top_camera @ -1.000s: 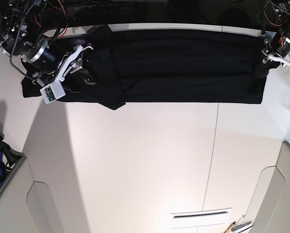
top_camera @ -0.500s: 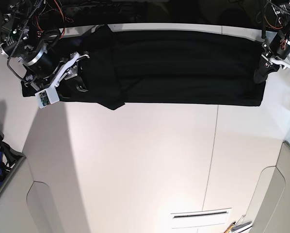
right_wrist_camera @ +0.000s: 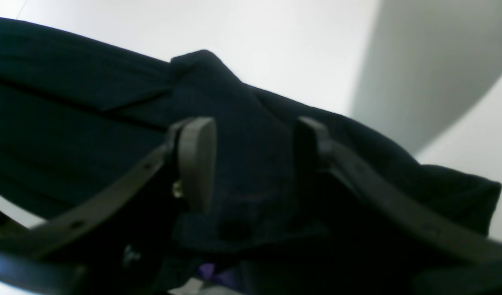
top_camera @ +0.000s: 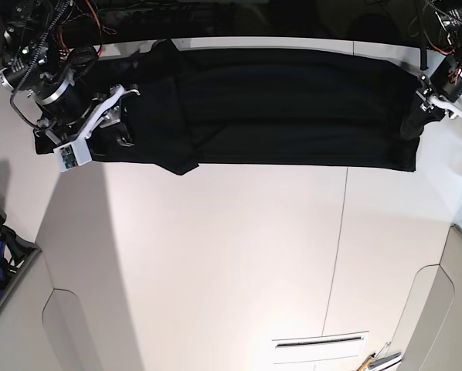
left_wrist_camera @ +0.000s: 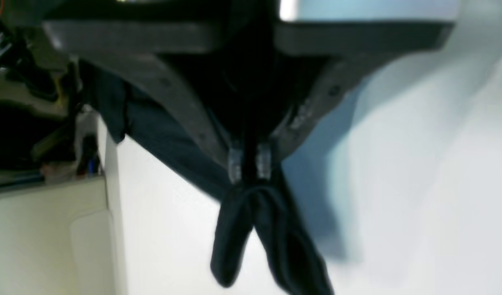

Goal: Fold the T-shirt properly
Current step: 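Grasp the strip's end with the left gripper, then fold the strip's end with the left gripper toward the right gripper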

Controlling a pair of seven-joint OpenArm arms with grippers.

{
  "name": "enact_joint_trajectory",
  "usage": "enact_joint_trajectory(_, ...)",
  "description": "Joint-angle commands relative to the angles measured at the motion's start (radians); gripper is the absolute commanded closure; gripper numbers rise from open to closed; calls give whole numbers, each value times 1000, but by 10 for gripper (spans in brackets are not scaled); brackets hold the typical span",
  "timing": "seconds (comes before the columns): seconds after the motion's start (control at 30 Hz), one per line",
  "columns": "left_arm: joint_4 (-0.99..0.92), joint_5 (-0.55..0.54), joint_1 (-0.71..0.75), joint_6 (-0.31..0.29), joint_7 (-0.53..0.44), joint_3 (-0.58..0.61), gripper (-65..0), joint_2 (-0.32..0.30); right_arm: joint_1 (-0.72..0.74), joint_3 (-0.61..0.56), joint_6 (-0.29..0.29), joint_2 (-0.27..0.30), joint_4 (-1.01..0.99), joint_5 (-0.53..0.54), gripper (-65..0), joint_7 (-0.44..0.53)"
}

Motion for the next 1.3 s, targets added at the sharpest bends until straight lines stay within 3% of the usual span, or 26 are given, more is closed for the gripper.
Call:
enact_joint_trajectory(0.0,51,-32,-5,-9,-13,-5,0,-14,5,4,-1,8,17,8,-304,24)
enact_joint_trajectory(0.13,166,-37,-2,-9,10,-5,0,3,5,4,-5,8,17,5,-304,24)
enact_joint_trajectory(0.33,227,-61,4,-9,32,37,0,79,5,4,-63,8,17,-86,-304,24)
enact_joint_trajectory(0.6,227,-60,2,-9,30,283,0,181,5,4,-87,8,17,-160,-304,33)
enact_joint_trajectory(0.77,227,-52,2,-9,31,428,0,219,5,4,-129,8,17,-210,-304,39)
enact_joint_trajectory(0.93,227,-21,-3,-9,30,548,0,261,5,4,-132,8,17,-212,-304,46)
enact_joint_trajectory(1.27,227,84,-4,-9,-8,667,0,277,5,4,-132,8,17,-212,-304,46)
